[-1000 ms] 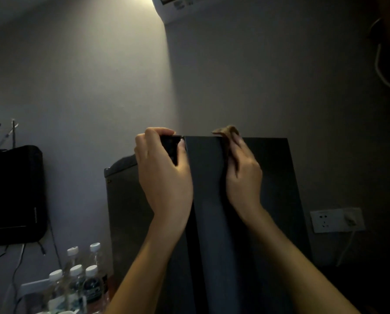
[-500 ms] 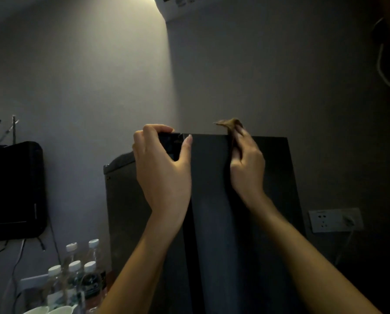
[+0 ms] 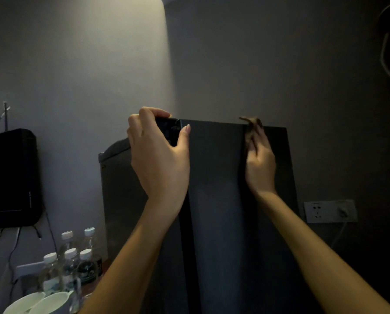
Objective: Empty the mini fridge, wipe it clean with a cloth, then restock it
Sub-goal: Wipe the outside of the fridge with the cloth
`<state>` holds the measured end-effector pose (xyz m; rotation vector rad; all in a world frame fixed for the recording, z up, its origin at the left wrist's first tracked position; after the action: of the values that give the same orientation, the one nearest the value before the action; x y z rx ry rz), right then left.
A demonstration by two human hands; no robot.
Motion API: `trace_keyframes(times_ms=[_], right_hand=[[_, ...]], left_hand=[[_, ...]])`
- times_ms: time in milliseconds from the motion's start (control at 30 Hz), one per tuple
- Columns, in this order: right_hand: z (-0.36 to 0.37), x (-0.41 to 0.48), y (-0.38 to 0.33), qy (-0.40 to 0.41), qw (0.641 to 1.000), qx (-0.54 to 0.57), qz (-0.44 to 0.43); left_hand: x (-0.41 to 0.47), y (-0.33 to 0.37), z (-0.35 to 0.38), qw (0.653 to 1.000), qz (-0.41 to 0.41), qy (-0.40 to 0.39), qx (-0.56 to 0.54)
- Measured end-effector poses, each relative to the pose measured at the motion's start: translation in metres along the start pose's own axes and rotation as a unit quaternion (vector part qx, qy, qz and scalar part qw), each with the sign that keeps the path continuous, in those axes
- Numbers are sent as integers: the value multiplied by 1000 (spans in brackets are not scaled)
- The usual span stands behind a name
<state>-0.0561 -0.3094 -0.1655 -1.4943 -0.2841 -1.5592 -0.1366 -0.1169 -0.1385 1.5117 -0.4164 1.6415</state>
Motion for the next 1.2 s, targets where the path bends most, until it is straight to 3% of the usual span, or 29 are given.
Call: trace_keyframes(times_ms=[67,133,233,367,500,567,633,733,800,900,967,1033,1100,1200], right_hand=[[12,1,-23,-11,999,-14,-47],[18,-20,-43,-44,986,-37,-159],[4,-51,-27,-113,962,-37,-245],[-30,-21,41,-79,989,-50,-115],[-28,34,47,-28,997,-60,32],[-12,30,17,-27,998,-51,-12],[0,1,-13,-66,989,-40,-125],[-5,-39,-8,-130,964,-41,-227],[-20,-34,23,-122,970,-59,-203],[-37,8,74,-62,992,-75,-78],[-39,44,86,-43,997,-54,37],[-33,61,74,-33,995,-61,69],[-21,46,37,-42,997,-67,-5],[-9,-15,-3,-129,968,-54,-209]], left_hand=[[0,1,0,1000,-1,-4,4],[0,0,-1,1000,3,-7,7],[1,-1,-1,1000,6,-12,0],[1,-1,-1,1000,-3,-20,1],[0,-1,0,1000,2,-21,2],[0,-1,-1,1000,7,-17,-2],[0,-1,-1,1000,8,-16,-5],[0,-2,-1,1000,7,-18,-4],[0,-3,-1,1000,3,-21,-6],[0,-3,0,1000,1,-18,-6],[0,-2,0,1000,-1,-16,-3],[0,-2,0,1000,-1,-17,-2],[1,-2,0,1000,-2,-20,0],[1,-2,-1,1000,-7,-22,-2]])
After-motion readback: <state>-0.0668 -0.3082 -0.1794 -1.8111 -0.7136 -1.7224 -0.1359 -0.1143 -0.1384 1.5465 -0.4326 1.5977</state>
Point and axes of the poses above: each hand's wrist, its own x-axis towards the middle knuckle, its own z-axis out of the palm, y = z × x, the point moved 1 cm from there along x, towards the middle knuckle, and after that the axes turned 1 degree about -z, right-handed, at the moved point
